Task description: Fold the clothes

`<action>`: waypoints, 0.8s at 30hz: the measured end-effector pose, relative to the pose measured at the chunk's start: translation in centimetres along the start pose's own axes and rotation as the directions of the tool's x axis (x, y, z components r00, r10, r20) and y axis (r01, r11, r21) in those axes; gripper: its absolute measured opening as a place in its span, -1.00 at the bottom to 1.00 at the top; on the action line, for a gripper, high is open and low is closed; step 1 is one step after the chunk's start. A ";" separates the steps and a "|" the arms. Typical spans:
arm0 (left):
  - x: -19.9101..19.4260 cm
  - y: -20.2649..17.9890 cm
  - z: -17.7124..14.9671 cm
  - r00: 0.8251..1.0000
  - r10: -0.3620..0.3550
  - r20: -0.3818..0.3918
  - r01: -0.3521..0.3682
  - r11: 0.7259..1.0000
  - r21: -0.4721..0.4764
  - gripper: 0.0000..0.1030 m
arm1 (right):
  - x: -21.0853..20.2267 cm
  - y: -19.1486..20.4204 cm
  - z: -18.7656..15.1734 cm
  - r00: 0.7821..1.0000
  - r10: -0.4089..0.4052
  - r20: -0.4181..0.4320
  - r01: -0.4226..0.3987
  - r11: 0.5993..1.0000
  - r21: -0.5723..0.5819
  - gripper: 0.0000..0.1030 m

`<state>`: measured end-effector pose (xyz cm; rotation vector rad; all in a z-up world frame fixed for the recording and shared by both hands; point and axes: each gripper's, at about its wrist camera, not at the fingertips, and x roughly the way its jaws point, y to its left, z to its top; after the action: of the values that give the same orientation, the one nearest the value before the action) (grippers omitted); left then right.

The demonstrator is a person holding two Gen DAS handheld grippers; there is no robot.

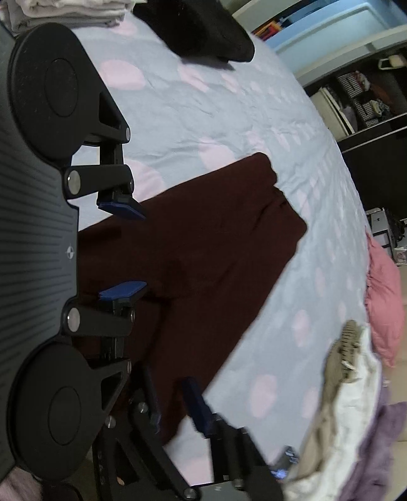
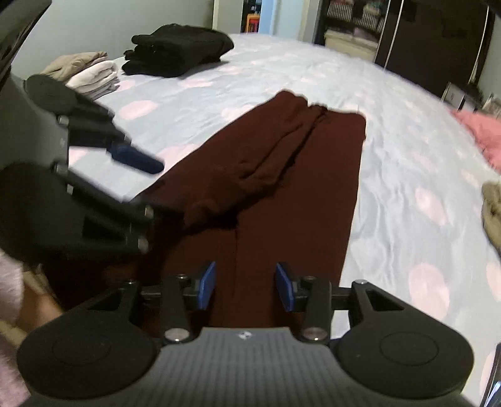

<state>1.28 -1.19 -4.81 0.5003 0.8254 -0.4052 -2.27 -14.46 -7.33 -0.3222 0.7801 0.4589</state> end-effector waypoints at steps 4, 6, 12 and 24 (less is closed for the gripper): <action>1.1 -0.7 -1.1 1.000 0.028 -0.008 -0.028 0.999 0.027 -0.23 | 1.8 1.0 0.2 0.998 -0.063 0.011 0.064 0.994 -0.088 -0.18; 1.4 -1.0 -1.4 0.999 0.052 0.007 -0.052 0.998 0.048 -0.22 | 2.1 0.9 0.0 0.997 -0.077 0.012 0.078 0.992 -0.104 -0.22; 1.2 -2.1 -2.0 0.996 0.076 0.054 -0.081 0.991 0.103 -0.24 | 1.4 0.6 -0.1 0.994 -0.111 -0.015 0.108 0.985 -0.134 -0.57; 0.7 -3.5 -2.8 0.990 0.102 0.093 -0.121 0.966 0.231 -0.29 | -0.7 -1.8 -0.7 0.983 -0.180 -0.043 0.176 0.980 -0.093 -0.78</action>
<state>-1.77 -2.58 -7.91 0.7434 0.6707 -0.4191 -2.18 -16.48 -7.08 -0.4842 0.7745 0.3179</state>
